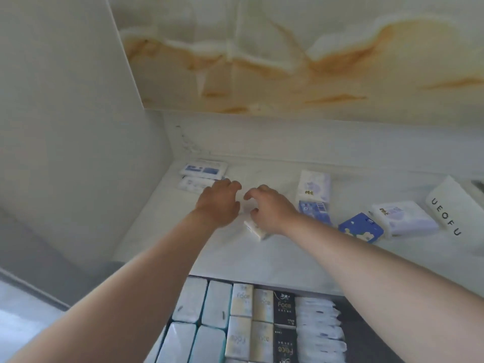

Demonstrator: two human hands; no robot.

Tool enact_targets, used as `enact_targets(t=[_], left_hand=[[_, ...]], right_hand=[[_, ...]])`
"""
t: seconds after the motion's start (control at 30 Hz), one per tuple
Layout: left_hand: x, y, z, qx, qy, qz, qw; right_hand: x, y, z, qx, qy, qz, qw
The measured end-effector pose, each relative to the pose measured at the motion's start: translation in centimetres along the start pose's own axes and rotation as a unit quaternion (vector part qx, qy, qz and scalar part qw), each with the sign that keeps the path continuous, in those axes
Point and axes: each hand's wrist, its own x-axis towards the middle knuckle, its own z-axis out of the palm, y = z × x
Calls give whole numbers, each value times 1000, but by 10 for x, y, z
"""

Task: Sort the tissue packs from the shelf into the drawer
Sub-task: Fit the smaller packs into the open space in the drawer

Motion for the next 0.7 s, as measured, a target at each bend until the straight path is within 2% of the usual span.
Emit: enact_targets(t=[0.13, 0.3, 0.4, 0.5, 0.63, 0.7], left_hand=[[9, -69, 9, 6, -2, -35, 999], [13, -132, 26, -12, -87, -73, 993], [24, -148, 28, -52, -36, -78, 995], [29, -152, 29, -32, 7, -38, 999], [28, -160, 31, 5, 80, -44, 996], [26, -162, 31, -25, 84, -60, 994]], right_hand=[[59, -30, 24, -31, -27, -13, 999], [119, -48, 45, -117, -98, -14, 988], [146, -54, 51, -101, -118, 9, 988], [168, -61, 56, -88, -93, 9, 992], [176, -71, 63, -175, -81, -27, 981], [171, -72, 66, -200, -75, -52, 975]])
